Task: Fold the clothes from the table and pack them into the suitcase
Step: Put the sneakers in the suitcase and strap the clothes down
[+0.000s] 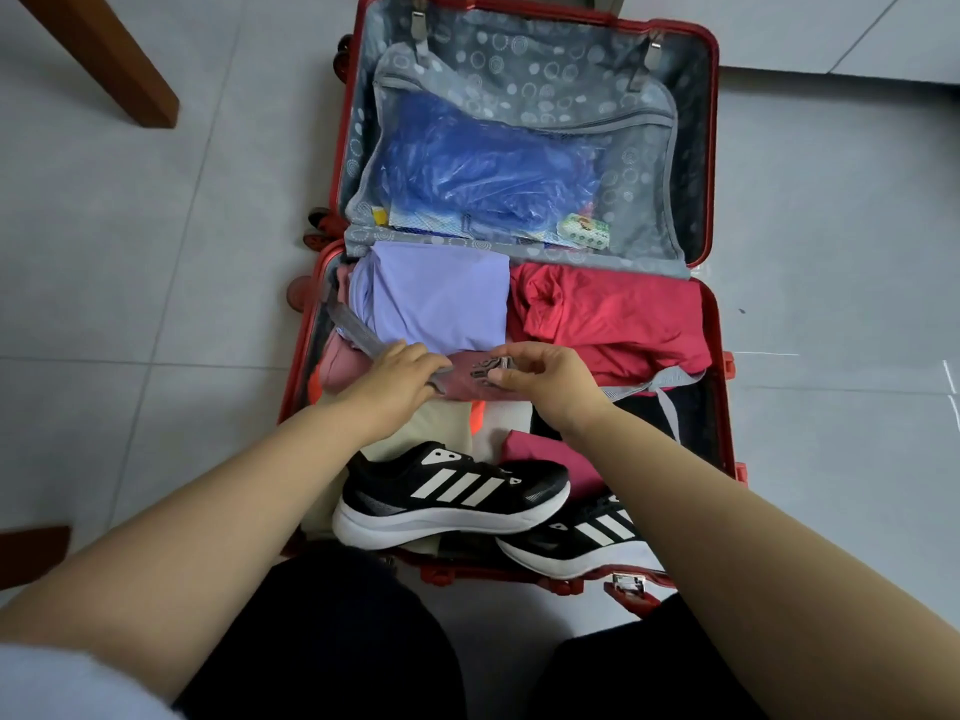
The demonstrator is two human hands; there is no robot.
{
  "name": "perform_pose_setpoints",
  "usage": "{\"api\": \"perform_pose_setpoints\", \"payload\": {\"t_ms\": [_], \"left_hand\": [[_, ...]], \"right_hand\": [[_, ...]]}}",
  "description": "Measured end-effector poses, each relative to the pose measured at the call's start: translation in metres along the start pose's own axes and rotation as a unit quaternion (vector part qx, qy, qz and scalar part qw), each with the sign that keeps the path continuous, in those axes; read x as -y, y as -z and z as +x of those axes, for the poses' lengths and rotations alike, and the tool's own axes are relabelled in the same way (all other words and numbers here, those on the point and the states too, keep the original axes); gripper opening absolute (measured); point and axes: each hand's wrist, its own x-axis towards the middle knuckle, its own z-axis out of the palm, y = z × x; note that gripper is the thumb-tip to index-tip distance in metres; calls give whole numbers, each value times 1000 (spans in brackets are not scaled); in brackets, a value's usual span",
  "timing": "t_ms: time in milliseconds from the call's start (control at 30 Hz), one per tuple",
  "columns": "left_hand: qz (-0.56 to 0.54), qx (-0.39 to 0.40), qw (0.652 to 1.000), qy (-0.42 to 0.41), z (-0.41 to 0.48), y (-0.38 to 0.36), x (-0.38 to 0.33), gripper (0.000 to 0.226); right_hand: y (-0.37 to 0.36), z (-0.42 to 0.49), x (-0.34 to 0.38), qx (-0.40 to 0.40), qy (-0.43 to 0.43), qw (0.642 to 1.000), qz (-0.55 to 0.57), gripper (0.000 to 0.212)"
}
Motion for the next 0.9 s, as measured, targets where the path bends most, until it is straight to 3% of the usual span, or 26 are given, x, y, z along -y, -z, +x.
{"api": "perform_pose_setpoints", "payload": {"t_ms": [200, 500, 767, 900], "left_hand": [[-23, -38, 999, 23, 1, -3, -6, 36], [-11, -24, 998, 49, 2, -6, -15, 43], [-17, -1, 998, 54, 5, -12, -19, 48], [-60, -8, 997, 37, 5, -13, -14, 54]], "right_hand": [[-19, 6, -1, 5, -10, 999, 38, 22], [-32, 15, -3, -34, -30, 998, 49, 31], [-39, 20, -9, -23, 30, 995, -89, 30], [-40, 24, -10, 47, 102, 973, -201, 33]]}}
